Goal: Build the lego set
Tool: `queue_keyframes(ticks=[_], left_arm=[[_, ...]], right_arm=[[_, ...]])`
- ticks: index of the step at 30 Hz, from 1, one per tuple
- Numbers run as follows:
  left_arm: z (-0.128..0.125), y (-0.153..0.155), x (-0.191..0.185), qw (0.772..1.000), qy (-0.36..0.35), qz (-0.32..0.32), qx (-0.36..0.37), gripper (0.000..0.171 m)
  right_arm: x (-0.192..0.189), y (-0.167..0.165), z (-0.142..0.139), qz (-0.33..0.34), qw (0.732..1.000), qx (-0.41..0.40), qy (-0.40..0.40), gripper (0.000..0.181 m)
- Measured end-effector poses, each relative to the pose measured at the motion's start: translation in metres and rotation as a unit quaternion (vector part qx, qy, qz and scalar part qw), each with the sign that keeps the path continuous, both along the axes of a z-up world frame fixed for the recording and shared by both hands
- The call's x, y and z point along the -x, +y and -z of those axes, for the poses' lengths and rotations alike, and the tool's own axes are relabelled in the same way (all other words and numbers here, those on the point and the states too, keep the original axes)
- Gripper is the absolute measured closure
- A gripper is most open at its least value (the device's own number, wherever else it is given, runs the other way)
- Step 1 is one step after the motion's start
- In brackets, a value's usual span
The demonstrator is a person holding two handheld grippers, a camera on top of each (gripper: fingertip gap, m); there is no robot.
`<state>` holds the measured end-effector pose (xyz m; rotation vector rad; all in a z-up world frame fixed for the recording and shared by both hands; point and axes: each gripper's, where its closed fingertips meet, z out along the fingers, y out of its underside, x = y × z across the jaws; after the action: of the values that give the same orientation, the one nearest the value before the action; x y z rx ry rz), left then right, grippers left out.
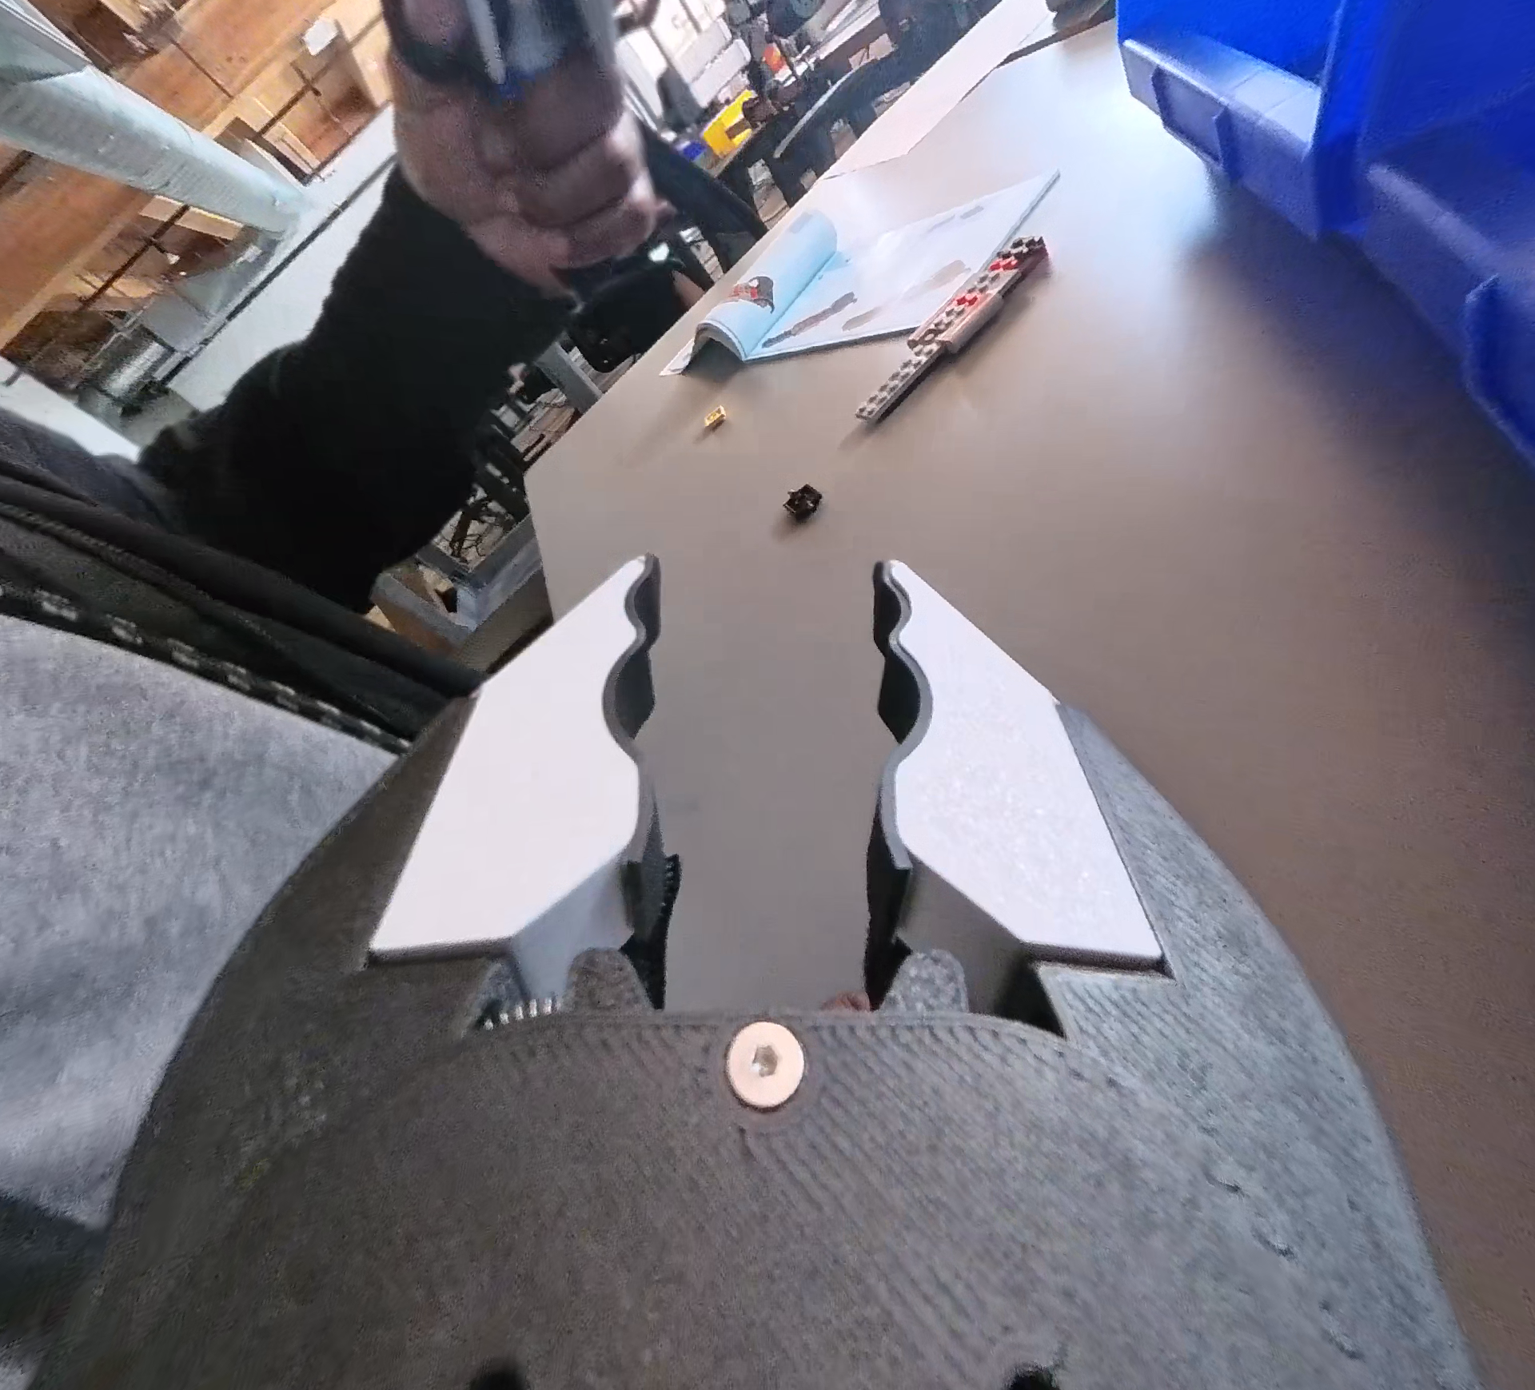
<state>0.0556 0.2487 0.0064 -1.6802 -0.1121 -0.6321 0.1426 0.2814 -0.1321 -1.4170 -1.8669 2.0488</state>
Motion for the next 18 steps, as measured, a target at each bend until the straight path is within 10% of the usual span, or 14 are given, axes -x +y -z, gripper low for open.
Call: queue_keyframes(ticks=[9,18], left_arm=[[0.001,-0.112,0.015,0.985,-0.107,-0.053,-0.124,0.156],[0.020,-0.161,0.029,0.970,-0.175,-0.055,-0.160,0.156]], right_arm=[[0.012,0.003,0.013,0.025,0.999,-0.015,-0.042,0.128],[0.021,-0.002,0.023,0.032,0.996,-0.037,-0.071,0.129]])
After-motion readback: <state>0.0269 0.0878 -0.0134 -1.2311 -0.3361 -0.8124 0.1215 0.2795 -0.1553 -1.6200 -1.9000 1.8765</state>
